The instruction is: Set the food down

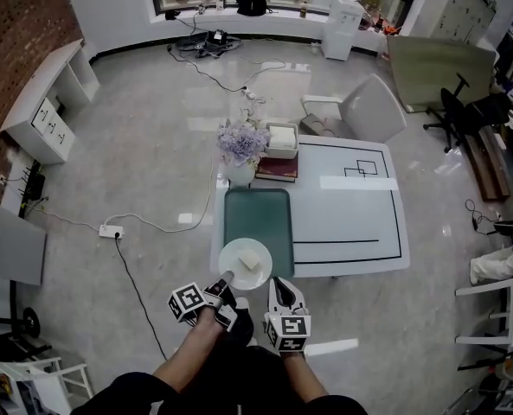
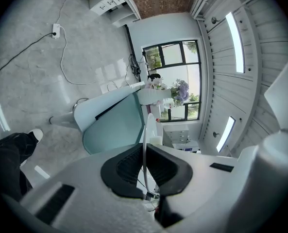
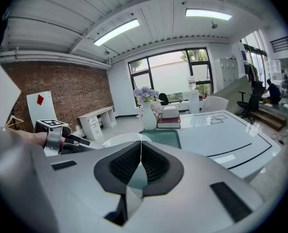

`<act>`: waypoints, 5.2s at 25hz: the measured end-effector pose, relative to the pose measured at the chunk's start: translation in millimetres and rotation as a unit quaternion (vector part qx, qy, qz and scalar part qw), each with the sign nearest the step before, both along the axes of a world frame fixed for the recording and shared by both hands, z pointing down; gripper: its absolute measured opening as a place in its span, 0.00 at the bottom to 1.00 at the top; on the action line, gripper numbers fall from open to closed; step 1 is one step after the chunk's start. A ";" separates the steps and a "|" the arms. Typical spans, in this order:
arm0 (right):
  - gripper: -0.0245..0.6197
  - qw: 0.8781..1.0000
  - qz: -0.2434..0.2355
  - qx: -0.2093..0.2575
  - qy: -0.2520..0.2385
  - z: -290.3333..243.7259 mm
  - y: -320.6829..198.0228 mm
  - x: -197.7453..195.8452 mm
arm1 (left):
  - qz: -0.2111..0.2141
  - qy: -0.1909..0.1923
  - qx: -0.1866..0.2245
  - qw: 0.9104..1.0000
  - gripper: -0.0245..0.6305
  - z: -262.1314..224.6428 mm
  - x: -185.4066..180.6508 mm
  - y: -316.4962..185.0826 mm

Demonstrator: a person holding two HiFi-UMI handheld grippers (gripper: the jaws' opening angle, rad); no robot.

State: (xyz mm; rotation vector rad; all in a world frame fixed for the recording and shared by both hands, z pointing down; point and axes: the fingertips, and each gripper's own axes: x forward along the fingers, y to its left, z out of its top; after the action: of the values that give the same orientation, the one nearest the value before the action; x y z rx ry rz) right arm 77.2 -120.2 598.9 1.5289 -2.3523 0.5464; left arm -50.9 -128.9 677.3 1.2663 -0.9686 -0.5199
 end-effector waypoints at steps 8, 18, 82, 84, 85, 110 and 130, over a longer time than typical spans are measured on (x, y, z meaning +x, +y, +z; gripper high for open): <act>0.05 1.000 0.001 -0.006 0.006 4.4 -41.3 -10.9 | 0.010 0.005 -0.005 1.000 0.06 6.9 -7.1 -40.1; 0.05 1.000 0.010 -0.009 0.012 8.0 -71.5 -17.5 | 0.027 0.000 -0.002 1.000 0.06 10.1 -10.5 -77.0; 0.05 0.998 0.018 -0.067 0.005 52.8 -158.2 48.5 | 0.156 -0.235 -0.064 0.957 0.07 87.4 46.8 -178.2; 0.05 0.998 0.018 -0.067 0.004 52.9 -158.5 48.6 | 0.162 -0.242 -0.064 0.954 0.07 86.8 47.0 -177.5; 0.05 0.998 0.018 -0.067 0.004 52.9 -158.3 48.4 | 0.169 -0.242 -0.064 0.953 0.07 87.1 48.5 -176.3; 0.05 0.998 0.018 -0.059 -0.004 47.0 -141.9 36.2 | 0.283 -0.303 -0.053 0.909 0.25 100.1 48.9 -139.5; 0.05 1.000 0.019 0.015 -0.009 -7.6 -103.3 16.1 | 0.235 -0.383 0.207 0.869 0.06 -39.2 28.9 -119.5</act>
State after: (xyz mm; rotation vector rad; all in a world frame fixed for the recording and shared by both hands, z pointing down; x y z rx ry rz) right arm 93.4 -223.5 591.2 1.5904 -2.3586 0.5386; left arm -22.1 -248.4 638.0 2.1072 -1.1632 0.2137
